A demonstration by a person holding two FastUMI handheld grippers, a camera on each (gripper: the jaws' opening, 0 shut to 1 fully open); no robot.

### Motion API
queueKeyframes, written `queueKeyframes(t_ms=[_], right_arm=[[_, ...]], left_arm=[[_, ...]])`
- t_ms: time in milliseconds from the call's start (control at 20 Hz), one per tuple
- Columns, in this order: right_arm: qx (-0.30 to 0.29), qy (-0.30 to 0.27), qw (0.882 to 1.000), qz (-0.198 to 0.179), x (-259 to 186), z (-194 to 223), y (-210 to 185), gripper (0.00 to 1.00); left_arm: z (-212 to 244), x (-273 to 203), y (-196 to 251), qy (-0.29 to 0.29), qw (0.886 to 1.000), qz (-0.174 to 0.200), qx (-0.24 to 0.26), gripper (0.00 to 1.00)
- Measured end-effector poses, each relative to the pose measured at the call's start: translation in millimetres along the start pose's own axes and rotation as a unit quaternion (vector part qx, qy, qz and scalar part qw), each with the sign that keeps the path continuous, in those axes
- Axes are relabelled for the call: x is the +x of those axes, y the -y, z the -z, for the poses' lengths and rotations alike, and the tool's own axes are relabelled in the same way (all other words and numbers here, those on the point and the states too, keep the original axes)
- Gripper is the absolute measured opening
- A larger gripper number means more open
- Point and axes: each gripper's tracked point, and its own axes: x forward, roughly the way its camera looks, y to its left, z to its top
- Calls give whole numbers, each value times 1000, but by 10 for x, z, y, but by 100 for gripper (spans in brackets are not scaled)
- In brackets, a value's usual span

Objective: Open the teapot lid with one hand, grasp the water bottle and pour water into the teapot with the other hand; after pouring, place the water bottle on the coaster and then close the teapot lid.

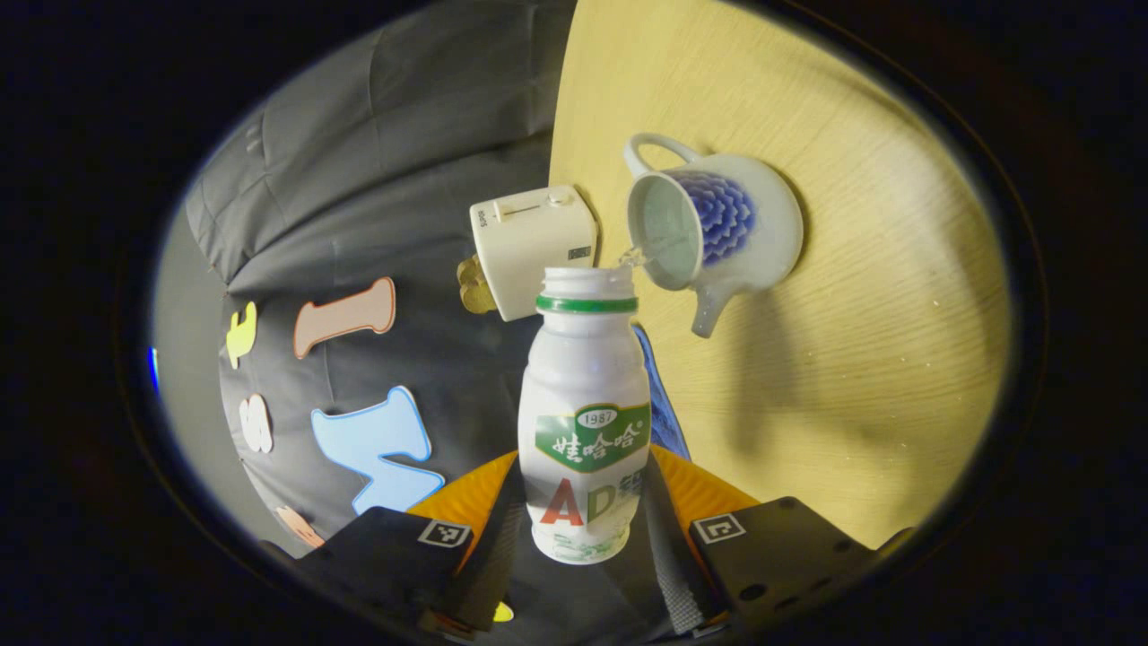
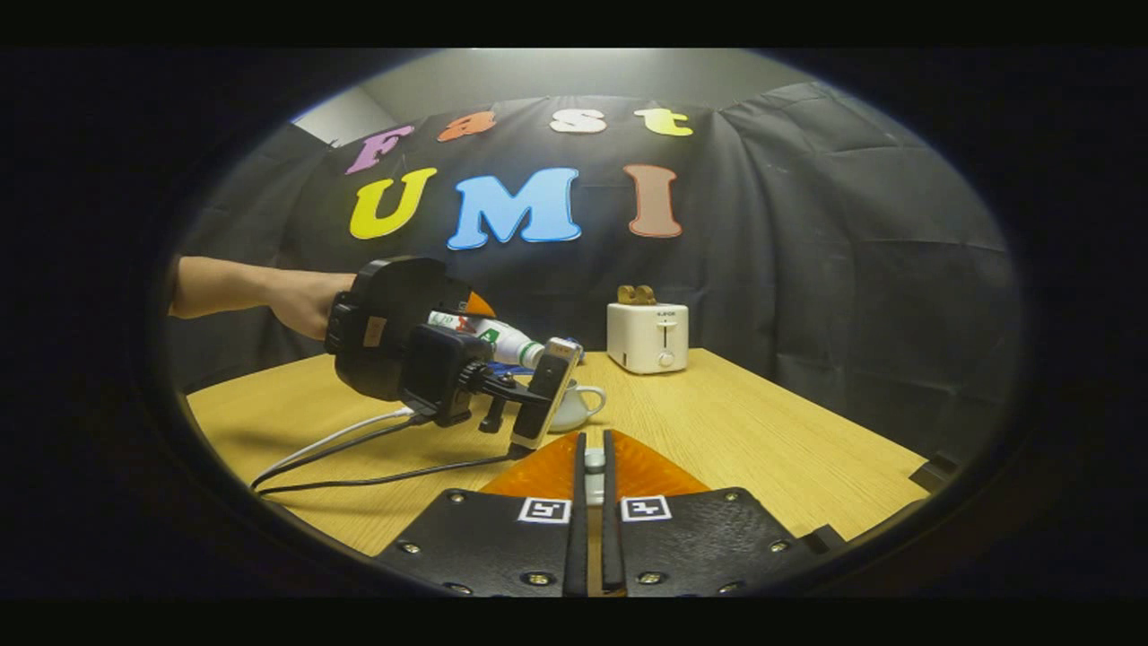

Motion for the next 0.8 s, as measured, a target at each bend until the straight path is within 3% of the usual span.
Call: queueKeyframes(t_ms=[50, 200, 300, 400, 500, 700, 750, 800], right_arm=[[1, -1, 1000, 0, -2, 8, 6, 6], [3, 0, 1000, 1, -1, 2, 20, 6], [3, 0, 1000, 1, -6, 3, 30, 6], [3, 0, 1000, 2, -4, 6, 34, 6], [3, -1, 1000, 1, 9, 14, 34, 6], [10, 3, 1000, -4, 12, -22, 22, 6], [9, 5, 1000, -4, 17, -30, 20, 6], [8, 7, 1000, -4, 16, -49, 19, 6]], left_arm=[[-19, -2, -13, 1, 1000, -2, 2, 75], [-22, -12, -2, 4, 1000, -4, 9, 81], [-26, -17, -10, 5, 1000, -4, 15, 75], [-45, -20, -28, 8, 1000, -8, 22, 81], [-60, -40, -25, 10, 999, -15, 29, 75], [-46, -22, -37, 10, 999, -21, 42, 75], [-37, -19, -43, 10, 999, -23, 47, 82], [-43, -14, -44, 11, 998, -25, 50, 81]])
